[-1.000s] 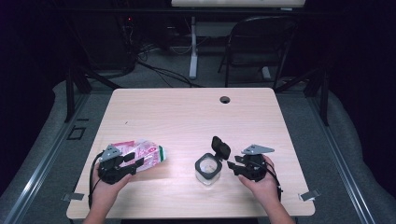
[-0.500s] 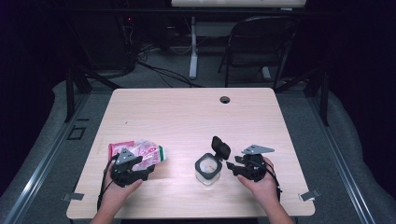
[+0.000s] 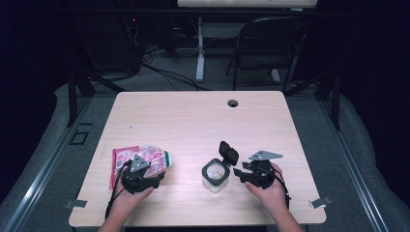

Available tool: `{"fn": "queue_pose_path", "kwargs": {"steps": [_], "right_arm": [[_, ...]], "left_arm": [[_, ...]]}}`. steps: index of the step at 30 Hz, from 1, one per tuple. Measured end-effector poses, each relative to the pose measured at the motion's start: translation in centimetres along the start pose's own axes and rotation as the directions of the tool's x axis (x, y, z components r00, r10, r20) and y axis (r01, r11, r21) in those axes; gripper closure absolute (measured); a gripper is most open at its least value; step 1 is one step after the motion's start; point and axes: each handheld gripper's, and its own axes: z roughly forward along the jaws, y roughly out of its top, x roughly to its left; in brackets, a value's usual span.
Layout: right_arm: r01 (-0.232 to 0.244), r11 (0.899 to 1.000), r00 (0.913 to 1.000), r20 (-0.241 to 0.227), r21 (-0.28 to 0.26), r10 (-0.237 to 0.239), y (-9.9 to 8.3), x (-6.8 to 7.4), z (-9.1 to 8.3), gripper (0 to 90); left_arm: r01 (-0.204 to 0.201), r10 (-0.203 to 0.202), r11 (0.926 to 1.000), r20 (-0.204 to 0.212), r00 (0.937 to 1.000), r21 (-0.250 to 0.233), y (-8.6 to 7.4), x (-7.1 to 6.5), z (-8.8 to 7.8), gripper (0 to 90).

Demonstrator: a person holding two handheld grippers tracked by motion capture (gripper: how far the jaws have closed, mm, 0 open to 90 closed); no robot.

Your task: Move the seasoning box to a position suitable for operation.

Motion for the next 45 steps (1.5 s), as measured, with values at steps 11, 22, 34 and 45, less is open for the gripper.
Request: {"fn": "queue_pose_path", "kwargs": {"steps": [11, 22, 34, 45], "right_arm": [[-0.003, 1.0, 1.0, -0.001, -0.008, 0.003, -0.1, 0.1, 0.1, 51.7], [0.0, 1.0, 1.0, 0.0, -0.007, 0.0, 0.0, 0.1, 0.0, 51.6], [-0.001, 1.0, 1.0, 0.001, -0.004, 0.001, -0.1, 0.1, 0.1, 51.4], [-0.004, 1.0, 1.0, 0.001, -0.009, 0.004, -0.1, 0.0, 0.2, 51.4]], "left_arm": [[-0.082, 0.088, 0.9947, -0.095, 0.9916, 0.062, -0.4, -0.3, 1.5, 30.8], [-0.082, 0.095, 0.9924, -0.142, 0.9853, 0.092, -0.9, 0.2, 2.2, 39.9], [-0.102, 0.12, 0.9902, -0.203, 0.9719, 0.095, -1.3, 0.0, 2.3, 56.7], [-0.089, 0.096, 0.995, -0.197, 0.9757, 0.046, -1.0, 0.2, 1.3, 72.6]]}}
